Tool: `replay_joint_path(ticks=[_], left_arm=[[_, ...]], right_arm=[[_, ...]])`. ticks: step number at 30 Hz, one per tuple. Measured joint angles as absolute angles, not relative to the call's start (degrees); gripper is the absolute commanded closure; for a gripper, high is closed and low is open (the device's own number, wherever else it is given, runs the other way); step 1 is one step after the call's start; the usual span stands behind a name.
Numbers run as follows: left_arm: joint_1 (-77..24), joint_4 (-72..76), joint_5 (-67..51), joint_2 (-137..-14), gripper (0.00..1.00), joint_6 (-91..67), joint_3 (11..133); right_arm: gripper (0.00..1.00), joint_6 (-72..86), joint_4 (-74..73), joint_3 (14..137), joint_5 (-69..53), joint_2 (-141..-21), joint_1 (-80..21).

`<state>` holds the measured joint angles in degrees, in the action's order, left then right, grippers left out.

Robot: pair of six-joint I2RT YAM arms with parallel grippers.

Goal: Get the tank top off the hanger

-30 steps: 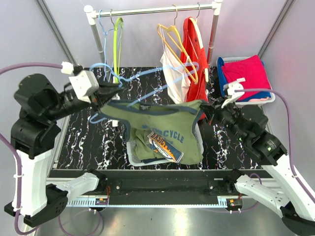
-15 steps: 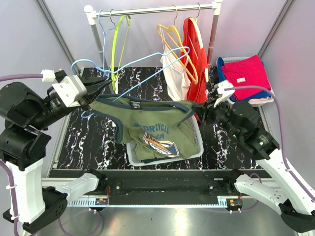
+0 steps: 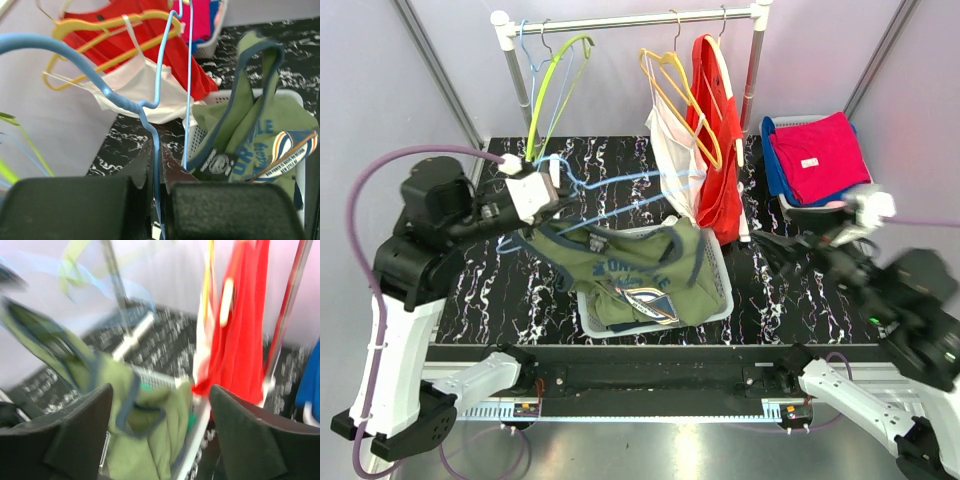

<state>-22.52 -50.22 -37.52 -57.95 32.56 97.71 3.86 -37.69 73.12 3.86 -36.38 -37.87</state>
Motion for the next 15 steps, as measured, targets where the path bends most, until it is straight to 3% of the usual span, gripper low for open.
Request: replay_joint_path(ticks=[2, 15], left_arm=[[-22.7, -51.4, -38.2, -57.7, 1.0, 33.8, 95.3], [-25.3, -57.5, -43.9, -57.3, 1.0, 41.5, 92.2]], right_arm=[[0.02, 3.0, -37.5, 77.1, 2.2, -35.5, -37.9], [0.08, -5.2, -39.9, 82.1, -11.4, -45.4, -37.9]])
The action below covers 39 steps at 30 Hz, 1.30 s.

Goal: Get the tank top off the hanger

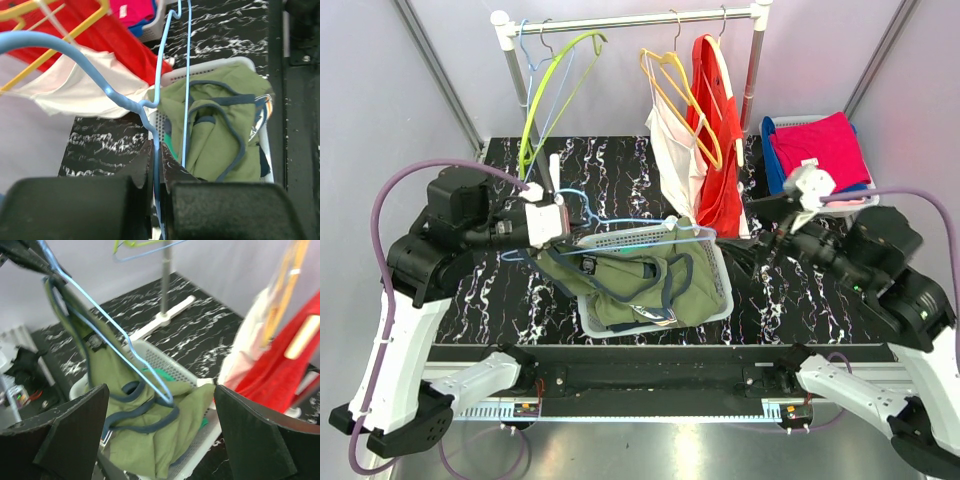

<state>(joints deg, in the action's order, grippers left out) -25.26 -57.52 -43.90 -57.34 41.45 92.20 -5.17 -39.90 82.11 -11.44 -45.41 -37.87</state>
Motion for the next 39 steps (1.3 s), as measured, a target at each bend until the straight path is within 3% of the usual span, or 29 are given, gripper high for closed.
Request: replay_joint_path(ticks=[6, 17, 32, 35, 39], left_arm=[[-25.7, -60.2, -49.8, -56.7, 1.0, 45.2, 90.5], [-26.0, -60.9, -55.1, -58.4, 1.0, 45.6, 90.8], [-26.1, -60.6, -58.1, -61.8, 1.0, 43.4, 94.7], [-26.3, -60.3, -58.5, -62.5, 1.0, 42.7, 95.2], [-26.4, -60.1, -58.9, -63.2, 1.0, 42.0, 95.5]], right_arm=[[0.16, -7.8, -40.4, 84.2, -21.5, -49.7, -37.9], [0.2, -8.0, -40.2, 84.8, -36.2, -53.9, -37.9], [0.21, -9.7, -42.7, 84.8, -40.7, -56.7, -37.9], [0.26, -9.7, -42.7, 84.2, -41.3, -57.2, -37.9], [0.45, -9.7, -42.5, 83.6, -41.5, -57.9, -37.9]])
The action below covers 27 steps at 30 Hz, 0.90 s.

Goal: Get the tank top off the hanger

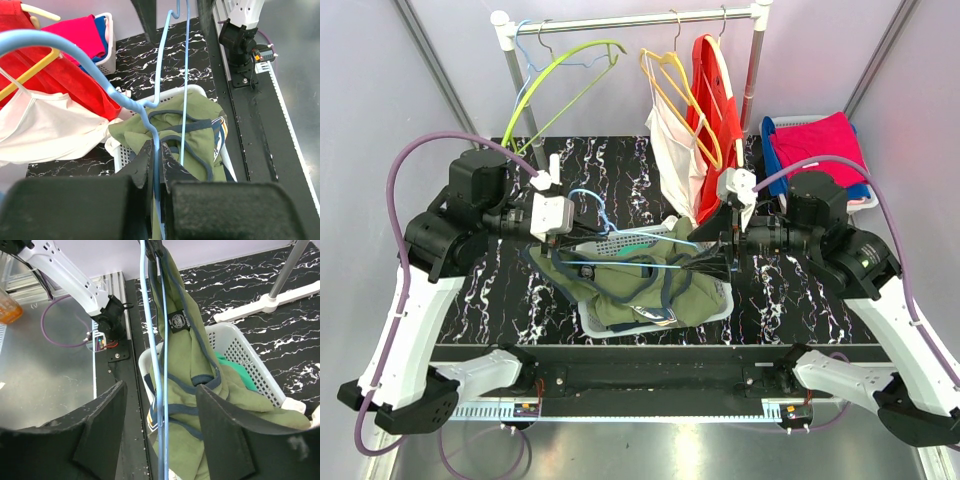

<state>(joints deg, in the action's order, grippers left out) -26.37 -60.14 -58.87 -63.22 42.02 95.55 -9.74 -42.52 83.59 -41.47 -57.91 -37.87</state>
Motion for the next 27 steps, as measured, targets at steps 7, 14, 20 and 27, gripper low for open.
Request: replay_joint_path(ticks=[7, 14, 20, 27], left_arm=[[-26.5, -59.9, -59.0, -63.3, 1.0, 41.5, 95.6], [-27.0, -59.4, -58.7, -63.0, 0.15, 41.1, 95.5], [-26.9, -57.0, -56.2, -61.1, 0.01, 39.0, 94.7], [-26.8, -55.1, -52.4, -56.1, 0.02, 39.1, 89.6]], right_arm=[[1.0, -10.4, -41.6, 83.2, -41.5, -58.0, -37.9], [1.0, -10.5, -41.1, 81.6, -40.6, -55.5, -37.9], [1.0, -10.5, -43.4, 80.5, -35.0, -50.2, -37.8], [1.0, -9.6, -49.9, 80.0, -28.4, -40.4, -37.8]])
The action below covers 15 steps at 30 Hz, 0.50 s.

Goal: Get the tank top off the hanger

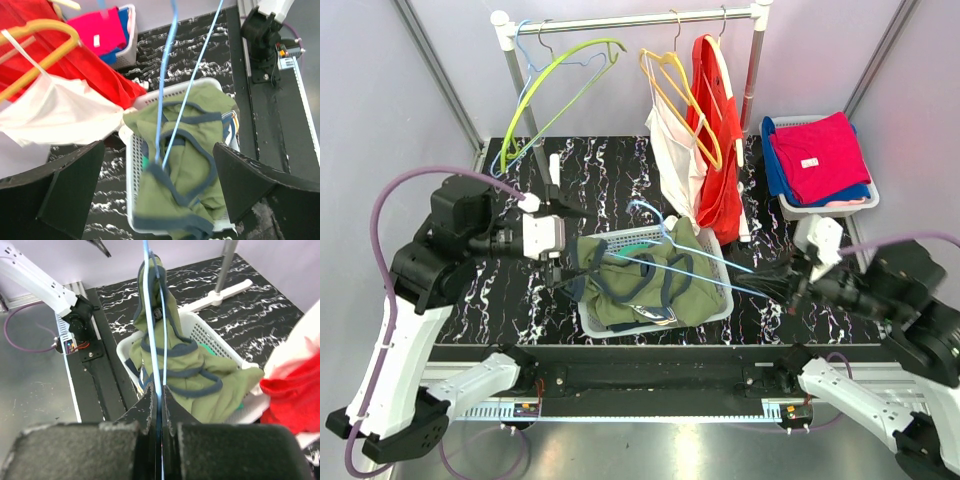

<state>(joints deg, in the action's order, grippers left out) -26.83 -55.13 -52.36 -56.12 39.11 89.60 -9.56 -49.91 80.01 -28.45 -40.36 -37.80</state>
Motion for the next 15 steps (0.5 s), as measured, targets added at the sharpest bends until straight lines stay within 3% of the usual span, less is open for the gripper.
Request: replay_joint_path(ticks=[6, 15], left_arm=[[-26.5, -54.4, -50.0, -50.7, 0.05, 40.1, 78.8], [-26.3, -51.9, -48.7, -50.0, 0.34, 40.2, 67.4]], right_arm=[[1.0, -8.1, -56.5, 80.2, -23.9, -33.8, -37.8], [1.0, -6.4, -64.6, 82.6, -21.4, -32.6, -37.8]])
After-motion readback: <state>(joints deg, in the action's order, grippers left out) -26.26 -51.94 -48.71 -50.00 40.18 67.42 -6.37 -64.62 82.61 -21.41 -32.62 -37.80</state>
